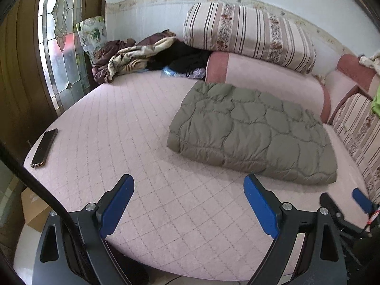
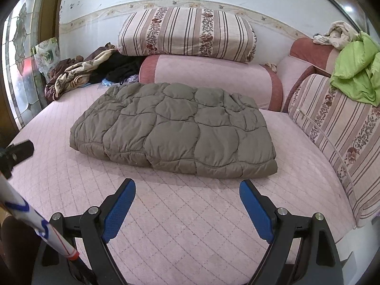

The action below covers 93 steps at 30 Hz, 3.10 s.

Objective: Fold large clothes

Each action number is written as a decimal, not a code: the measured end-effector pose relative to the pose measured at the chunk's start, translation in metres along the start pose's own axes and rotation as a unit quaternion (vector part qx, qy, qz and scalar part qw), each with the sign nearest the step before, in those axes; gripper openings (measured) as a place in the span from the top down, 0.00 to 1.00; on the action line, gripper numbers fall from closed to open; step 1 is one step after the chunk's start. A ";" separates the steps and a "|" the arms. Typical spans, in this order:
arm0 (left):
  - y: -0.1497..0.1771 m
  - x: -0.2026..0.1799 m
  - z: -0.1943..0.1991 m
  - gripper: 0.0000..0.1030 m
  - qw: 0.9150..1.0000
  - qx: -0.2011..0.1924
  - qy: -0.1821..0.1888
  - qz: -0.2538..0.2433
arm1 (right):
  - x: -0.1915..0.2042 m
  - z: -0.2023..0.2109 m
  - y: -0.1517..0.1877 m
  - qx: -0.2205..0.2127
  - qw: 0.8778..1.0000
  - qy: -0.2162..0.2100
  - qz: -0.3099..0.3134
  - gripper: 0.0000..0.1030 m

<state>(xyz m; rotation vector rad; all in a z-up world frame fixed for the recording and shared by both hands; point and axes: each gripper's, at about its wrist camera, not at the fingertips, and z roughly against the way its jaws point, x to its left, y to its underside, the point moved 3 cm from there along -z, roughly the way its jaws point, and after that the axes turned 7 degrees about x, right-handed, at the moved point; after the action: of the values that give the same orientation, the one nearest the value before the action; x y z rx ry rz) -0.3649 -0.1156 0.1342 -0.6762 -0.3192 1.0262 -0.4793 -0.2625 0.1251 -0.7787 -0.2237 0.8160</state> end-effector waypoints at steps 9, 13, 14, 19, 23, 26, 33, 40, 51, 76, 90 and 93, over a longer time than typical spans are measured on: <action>0.003 -0.003 -0.019 0.10 1.000 0.026 -0.007 -0.005 | 0.002 -0.014 0.002 0.014 1.000 0.001 0.003 0.11; 0.006 -0.007 -0.023 0.10 0.999 0.034 -0.005 -0.009 | 0.000 -0.017 0.002 0.015 1.000 0.003 0.000 0.11; 0.006 -0.007 -0.024 0.10 0.999 0.036 -0.005 -0.011 | -0.001 -0.017 0.002 0.015 1.000 0.005 -0.001 0.11; 0.008 -0.013 -0.027 0.10 0.999 0.041 -0.003 -0.016 | -0.007 -0.021 0.003 0.019 1.000 0.014 -0.010 0.11; 0.010 -0.015 -0.029 0.10 0.999 0.049 0.003 -0.018 | -0.012 -0.024 0.004 0.026 0.999 0.022 -0.015 0.11; 0.011 -0.017 -0.032 0.10 0.998 0.056 0.006 -0.017 | -0.013 -0.026 0.005 0.029 0.999 0.032 -0.016 0.11; 0.011 -0.017 -0.034 0.10 0.998 0.061 0.009 -0.016 | -0.018 -0.029 0.007 0.040 0.998 0.047 -0.022 0.11; 0.012 -0.017 -0.033 0.10 0.998 0.061 0.012 -0.016 | -0.030 -0.030 0.006 0.054 0.996 0.062 -0.042 0.11; 0.012 -0.019 -0.018 0.10 0.999 0.048 0.014 -0.016 | -0.052 -0.018 0.007 0.050 0.992 0.102 -0.060 0.11; 0.018 -0.041 -0.001 0.10 0.998 0.036 -0.001 -0.045 | -0.063 0.002 0.014 0.030 0.995 0.084 -0.054 0.10; 0.021 -0.051 -0.008 0.10 0.997 0.045 0.002 -0.058 | -0.065 -0.001 0.014 0.033 0.995 0.072 -0.057 0.10; 0.020 -0.052 -0.012 0.10 0.997 0.049 0.009 -0.060 | -0.063 -0.004 0.014 0.036 0.995 0.070 -0.056 0.10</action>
<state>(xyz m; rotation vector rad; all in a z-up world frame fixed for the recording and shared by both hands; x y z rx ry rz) -0.3979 -0.1586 0.1150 -0.5707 -0.2897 0.9141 -0.5282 -0.3050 0.1191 -0.7454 -0.1126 0.6568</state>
